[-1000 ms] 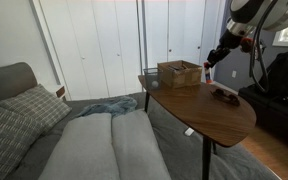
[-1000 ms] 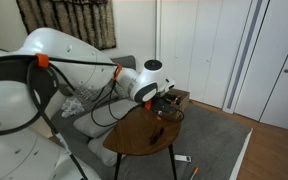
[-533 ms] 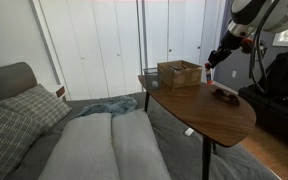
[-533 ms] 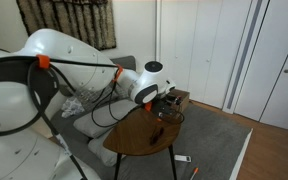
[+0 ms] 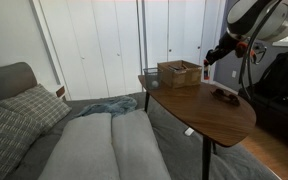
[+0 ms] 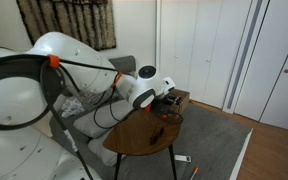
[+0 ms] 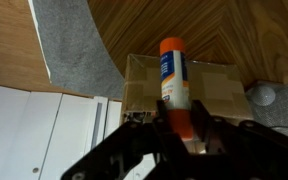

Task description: Put the glue stick on the table

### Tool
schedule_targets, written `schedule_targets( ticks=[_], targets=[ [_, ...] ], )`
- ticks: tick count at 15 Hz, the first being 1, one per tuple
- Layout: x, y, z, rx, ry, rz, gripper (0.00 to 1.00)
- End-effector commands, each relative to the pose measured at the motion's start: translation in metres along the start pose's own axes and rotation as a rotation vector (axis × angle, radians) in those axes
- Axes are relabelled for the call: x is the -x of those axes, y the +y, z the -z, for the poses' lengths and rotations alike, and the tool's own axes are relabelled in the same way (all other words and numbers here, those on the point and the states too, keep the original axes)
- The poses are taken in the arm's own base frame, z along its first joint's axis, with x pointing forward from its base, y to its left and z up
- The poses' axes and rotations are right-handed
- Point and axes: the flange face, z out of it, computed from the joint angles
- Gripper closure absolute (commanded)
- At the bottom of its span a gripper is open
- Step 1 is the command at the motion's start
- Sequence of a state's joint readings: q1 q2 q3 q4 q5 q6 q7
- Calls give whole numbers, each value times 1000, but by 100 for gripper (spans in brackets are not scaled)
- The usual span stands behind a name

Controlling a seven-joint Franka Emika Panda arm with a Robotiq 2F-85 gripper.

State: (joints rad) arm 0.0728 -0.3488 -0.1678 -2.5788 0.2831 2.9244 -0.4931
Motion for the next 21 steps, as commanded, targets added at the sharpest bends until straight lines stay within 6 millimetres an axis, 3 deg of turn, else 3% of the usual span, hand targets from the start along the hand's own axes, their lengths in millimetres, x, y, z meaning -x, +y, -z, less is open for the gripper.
schedule_targets(
  ticks=[1,7,8,12,16,17,18,19,20,21],
  targets=[
    [2,-6,-3,9,39,-35,93],
    [0,-16,-4,-11,79,-107,93],
    [12,-40,-17,-21,40,-97,93],
    [14,-113,-29,-75,0,-120,93],
    [1,-185,-16,-113,6,-184,93],
    [10,-167,-25,-115,-22,-150,93],
    [9,-178,-24,-124,-21,-150,70],
    [10,-180,-24,-127,-23,-148,70],
    [8,-178,-23,-115,-18,-148,93],
    [6,-178,-24,-94,-14,-143,93]
  ],
)
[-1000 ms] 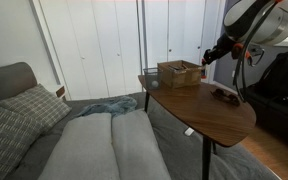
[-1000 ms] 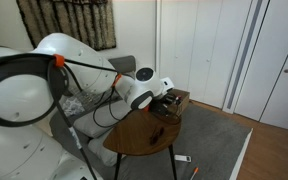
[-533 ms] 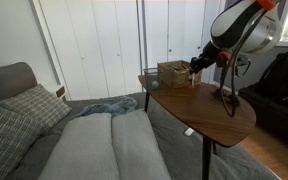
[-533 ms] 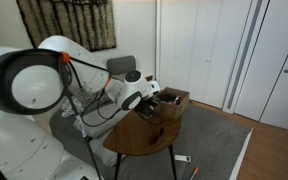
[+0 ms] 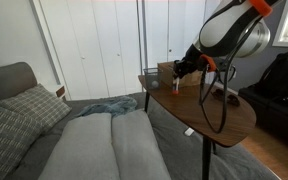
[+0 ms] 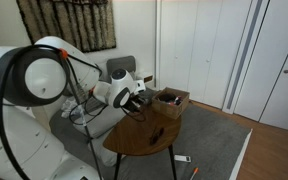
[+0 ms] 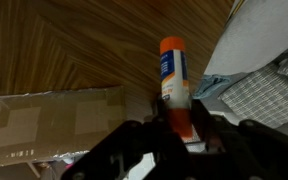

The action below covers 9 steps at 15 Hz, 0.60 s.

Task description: Put the glue stick on the table

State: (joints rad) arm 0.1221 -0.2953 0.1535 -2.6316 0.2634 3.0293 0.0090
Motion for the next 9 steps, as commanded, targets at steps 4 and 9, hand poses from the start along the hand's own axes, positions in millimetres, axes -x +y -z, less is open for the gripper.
schedule_targets(
  ticks=[4,9],
  targets=[
    [-11,-43,17,126,60,25,93],
    [-20,-154,40,194,83,-17,93]
  ],
)
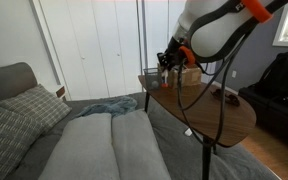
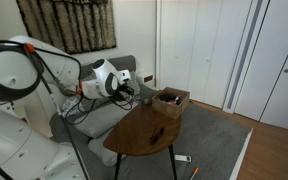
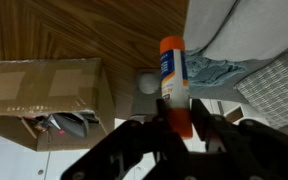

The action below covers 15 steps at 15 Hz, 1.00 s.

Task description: Put the glue stick on the table

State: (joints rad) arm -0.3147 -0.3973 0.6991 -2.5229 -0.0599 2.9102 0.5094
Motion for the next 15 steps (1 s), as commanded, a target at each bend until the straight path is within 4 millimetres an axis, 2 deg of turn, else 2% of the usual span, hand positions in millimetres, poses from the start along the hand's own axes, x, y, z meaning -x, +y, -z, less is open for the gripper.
schedule_targets(
  ticks=[1,2,3,4,5,6,10,15],
  targets=[
    [-7,-81,34,65,6,-40,93],
    [-8,-106,44,75,-3,-48,93],
    [0,-74,29,28,-16,-24,70],
    [1,-95,38,35,-20,-28,70],
    [1,-108,44,40,-19,-30,70],
    [1,-112,47,43,-17,-32,70],
    [-5,-103,42,58,-16,-47,70],
    [-5,-102,42,59,-16,-47,70]
  ],
)
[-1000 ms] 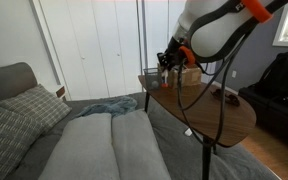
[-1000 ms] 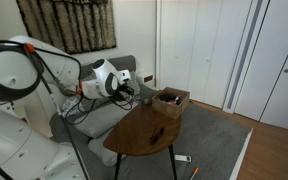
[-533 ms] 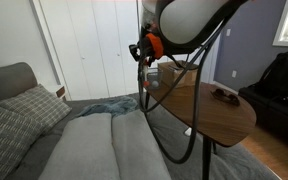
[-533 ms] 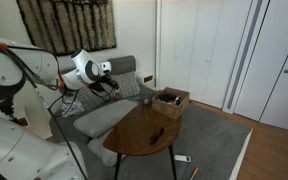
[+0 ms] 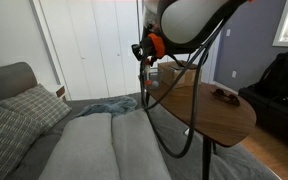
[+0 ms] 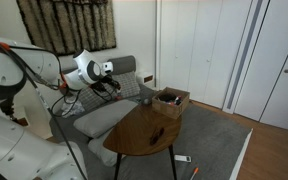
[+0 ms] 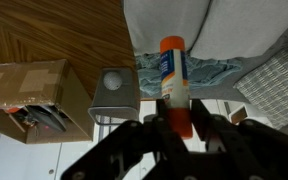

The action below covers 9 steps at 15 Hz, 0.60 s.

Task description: Put the glue stick on the table

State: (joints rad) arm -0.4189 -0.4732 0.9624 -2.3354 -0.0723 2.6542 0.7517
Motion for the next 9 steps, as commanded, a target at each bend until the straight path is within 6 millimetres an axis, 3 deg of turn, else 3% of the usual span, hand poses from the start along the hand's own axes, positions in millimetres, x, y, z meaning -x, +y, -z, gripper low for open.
schedule_targets(
  ticks=[1,2,3,5,9],
  targets=[
    [0,1,0,0,-1,1,70],
    [0,1,0,0,-1,1,70],
    [-2,2,-1,3,-1,-4,93],
    [-9,13,-6,13,-5,-35,93],
    [-29,63,-28,49,-27,-126,93]
  ],
)
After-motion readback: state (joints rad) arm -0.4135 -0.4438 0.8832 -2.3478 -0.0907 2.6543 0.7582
